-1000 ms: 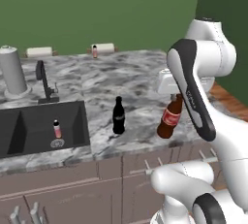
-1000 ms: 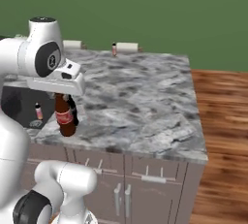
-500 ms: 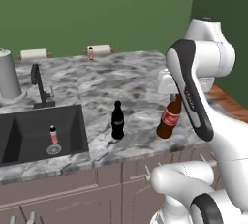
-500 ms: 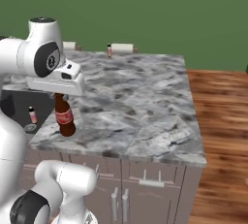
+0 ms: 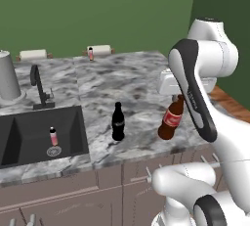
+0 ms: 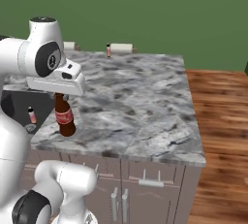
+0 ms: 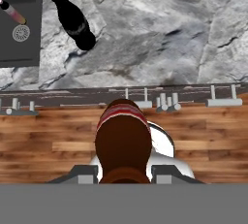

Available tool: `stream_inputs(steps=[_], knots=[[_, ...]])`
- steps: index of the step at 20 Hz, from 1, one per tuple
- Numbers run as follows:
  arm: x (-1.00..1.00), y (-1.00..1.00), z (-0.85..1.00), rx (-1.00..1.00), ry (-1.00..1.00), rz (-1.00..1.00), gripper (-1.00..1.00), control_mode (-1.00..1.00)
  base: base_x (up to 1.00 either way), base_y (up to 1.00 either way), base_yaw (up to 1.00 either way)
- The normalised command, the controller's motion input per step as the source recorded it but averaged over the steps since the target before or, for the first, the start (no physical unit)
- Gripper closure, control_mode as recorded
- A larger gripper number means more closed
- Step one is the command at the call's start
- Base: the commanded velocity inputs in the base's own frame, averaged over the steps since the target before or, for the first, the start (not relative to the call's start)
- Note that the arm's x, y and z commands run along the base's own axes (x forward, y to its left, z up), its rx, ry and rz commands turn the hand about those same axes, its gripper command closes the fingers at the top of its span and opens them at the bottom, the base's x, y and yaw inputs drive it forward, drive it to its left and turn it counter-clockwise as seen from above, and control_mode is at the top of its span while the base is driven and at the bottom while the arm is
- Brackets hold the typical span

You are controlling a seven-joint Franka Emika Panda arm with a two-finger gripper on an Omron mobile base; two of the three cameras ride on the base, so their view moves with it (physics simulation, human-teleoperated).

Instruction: Place the large bottle from the dining counter next to the other large bottle outside the sink, and place the small bottle from the dining counter next to the other small bottle inside the sink.

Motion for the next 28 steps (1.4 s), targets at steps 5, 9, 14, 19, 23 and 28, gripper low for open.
stream_inputs(steps=[5, 9, 14, 19, 23, 28], knots=[[0.0, 0.0, 0.0, 0.0, 0.0, 0.0, 1.0, 1.0, 0.0, 0.0, 0.0], [0.11, 0.03, 0.0, 0.0, 0.0, -0.01, 1.0, -1.0, 0.0, 0.0, 0.0], [0.5, 0.06, 0.0, 0.0, 0.09, -0.01, 1.0, -1.0, 0.0, 0.0, 0.0], [0.57, 0.11, -0.08, -0.01, -0.01, -0.04, 1.0, -1.0, 0.0, 0.0, 0.0], [0.12, 0.17, -0.32, 0.0, -0.15, -0.07, 1.0, -1.0, 0.0, 0.0, 0.0], [0.19, 0.19, -0.3, 0.0, -0.16, -0.07, 1.0, -1.0, 0.0, 0.0, 0.0]])
